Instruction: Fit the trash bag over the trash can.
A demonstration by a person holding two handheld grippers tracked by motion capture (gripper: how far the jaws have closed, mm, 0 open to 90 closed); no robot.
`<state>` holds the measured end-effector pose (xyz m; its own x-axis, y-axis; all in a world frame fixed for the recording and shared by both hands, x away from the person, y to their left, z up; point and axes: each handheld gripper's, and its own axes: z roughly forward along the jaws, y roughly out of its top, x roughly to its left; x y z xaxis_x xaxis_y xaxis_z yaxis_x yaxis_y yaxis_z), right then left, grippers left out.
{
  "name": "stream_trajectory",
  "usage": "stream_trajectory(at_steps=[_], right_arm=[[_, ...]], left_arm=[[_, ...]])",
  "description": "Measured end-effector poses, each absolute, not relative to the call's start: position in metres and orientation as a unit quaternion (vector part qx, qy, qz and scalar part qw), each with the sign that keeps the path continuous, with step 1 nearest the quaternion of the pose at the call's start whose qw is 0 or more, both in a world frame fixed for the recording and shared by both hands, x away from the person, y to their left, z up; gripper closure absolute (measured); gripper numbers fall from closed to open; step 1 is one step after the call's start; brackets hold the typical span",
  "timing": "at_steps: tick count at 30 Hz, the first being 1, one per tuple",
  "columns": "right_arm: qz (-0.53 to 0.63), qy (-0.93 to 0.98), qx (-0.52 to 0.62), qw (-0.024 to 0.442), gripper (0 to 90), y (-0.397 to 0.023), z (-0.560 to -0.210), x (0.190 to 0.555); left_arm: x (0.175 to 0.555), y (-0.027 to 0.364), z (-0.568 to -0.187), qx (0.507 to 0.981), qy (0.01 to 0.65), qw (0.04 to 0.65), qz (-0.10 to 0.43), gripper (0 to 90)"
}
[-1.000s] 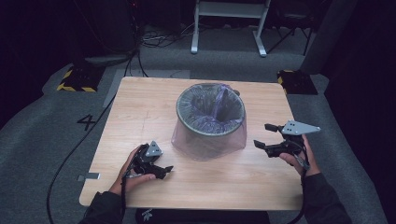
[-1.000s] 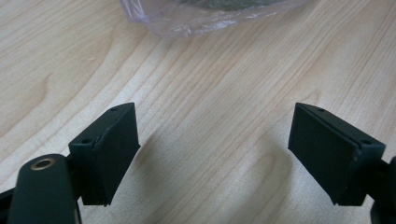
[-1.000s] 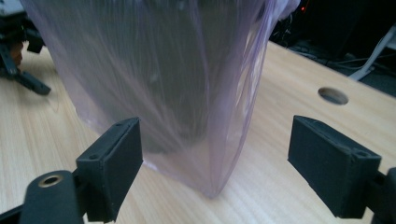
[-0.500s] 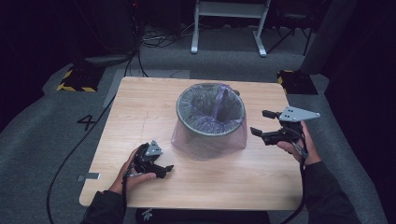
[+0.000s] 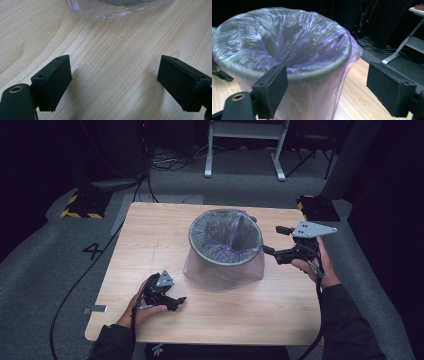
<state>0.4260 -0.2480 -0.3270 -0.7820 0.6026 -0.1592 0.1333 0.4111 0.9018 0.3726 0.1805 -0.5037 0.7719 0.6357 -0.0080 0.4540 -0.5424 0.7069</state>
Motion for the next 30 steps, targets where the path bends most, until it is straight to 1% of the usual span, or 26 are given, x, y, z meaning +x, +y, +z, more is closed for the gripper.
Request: stream_trajectory(at_steps=[22, 25, 30], right_arm=[[0.482, 0.812, 0.224, 0.24, 17.2, -0.219, -0.313, 0.446], [0.484, 0.812, 0.217, 0.244, 19.2, -0.215, -0.31, 0.446], [0.479, 0.815, 0.212, 0.245, 19.1, -0.207, -0.307, 0.451]], left_arm=[[0.373, 0.181, -0.504, 0.869, 0.314, 0.361, 0.126, 11.7], [0.372, 0.181, -0.504, 0.869, 0.314, 0.361, 0.126, 11.7], [0.373, 0.181, -0.504, 0.869, 0.314, 0.361, 0.126, 11.7]])
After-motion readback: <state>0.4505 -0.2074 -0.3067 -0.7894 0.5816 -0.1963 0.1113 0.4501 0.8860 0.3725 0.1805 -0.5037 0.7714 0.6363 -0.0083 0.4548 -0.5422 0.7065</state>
